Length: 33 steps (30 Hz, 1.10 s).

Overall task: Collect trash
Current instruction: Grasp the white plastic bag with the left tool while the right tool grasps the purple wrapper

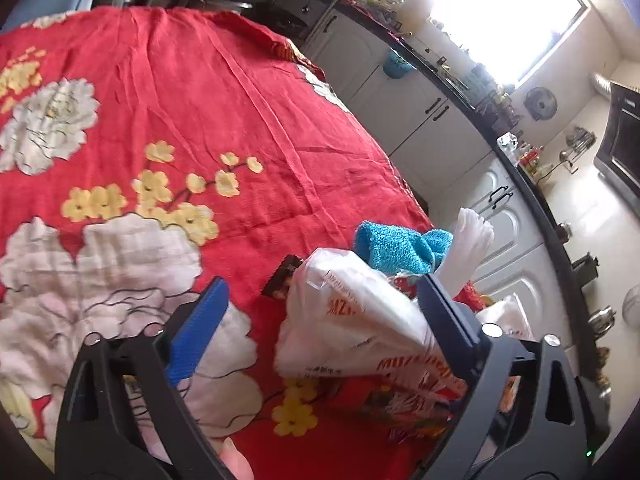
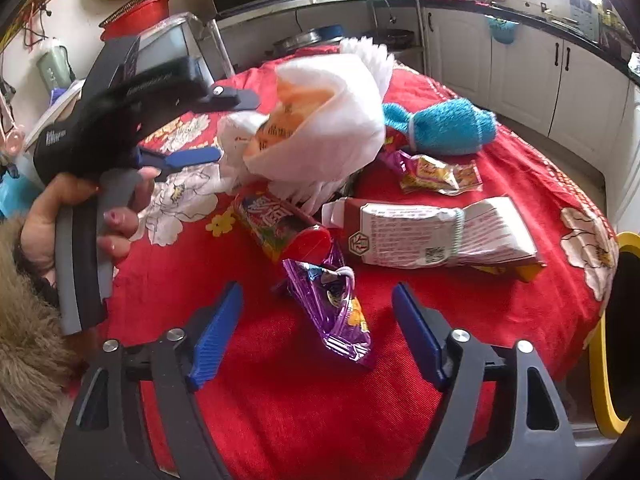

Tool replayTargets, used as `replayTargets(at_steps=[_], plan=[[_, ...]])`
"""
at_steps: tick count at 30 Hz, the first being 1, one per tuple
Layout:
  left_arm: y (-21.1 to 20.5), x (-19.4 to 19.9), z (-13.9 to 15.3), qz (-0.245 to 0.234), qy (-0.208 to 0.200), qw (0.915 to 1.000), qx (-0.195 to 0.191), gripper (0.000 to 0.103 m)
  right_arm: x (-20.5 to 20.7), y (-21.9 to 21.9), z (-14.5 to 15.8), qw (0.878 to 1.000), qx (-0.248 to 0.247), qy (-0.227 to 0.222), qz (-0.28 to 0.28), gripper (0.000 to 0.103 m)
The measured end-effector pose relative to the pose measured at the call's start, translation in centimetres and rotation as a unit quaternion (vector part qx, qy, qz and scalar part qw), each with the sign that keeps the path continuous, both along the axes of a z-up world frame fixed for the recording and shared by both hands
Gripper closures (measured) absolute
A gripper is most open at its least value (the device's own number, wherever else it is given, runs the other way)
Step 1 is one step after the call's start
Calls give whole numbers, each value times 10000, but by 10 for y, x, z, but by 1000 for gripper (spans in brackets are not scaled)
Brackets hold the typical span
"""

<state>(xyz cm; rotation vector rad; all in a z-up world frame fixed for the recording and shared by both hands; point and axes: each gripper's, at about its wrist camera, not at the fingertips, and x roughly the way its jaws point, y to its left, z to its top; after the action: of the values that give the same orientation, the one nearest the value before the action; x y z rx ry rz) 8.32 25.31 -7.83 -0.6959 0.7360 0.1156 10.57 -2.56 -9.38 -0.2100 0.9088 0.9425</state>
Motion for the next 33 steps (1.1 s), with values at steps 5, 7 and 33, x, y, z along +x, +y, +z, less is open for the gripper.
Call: replayTargets(at_steps=[5,7,33], plan=[[-1,7,-6,5,42,9998,-176,44,1,4,-5,10000,-82,-18,35,43],[-2,8,-7,3,66,9999,-148,56,2,4,-5,10000,-87,-32,34,52],[-17,-36,42,42,-281,9973,680,83,-11,-55,6,9997,123,104,-156,78]])
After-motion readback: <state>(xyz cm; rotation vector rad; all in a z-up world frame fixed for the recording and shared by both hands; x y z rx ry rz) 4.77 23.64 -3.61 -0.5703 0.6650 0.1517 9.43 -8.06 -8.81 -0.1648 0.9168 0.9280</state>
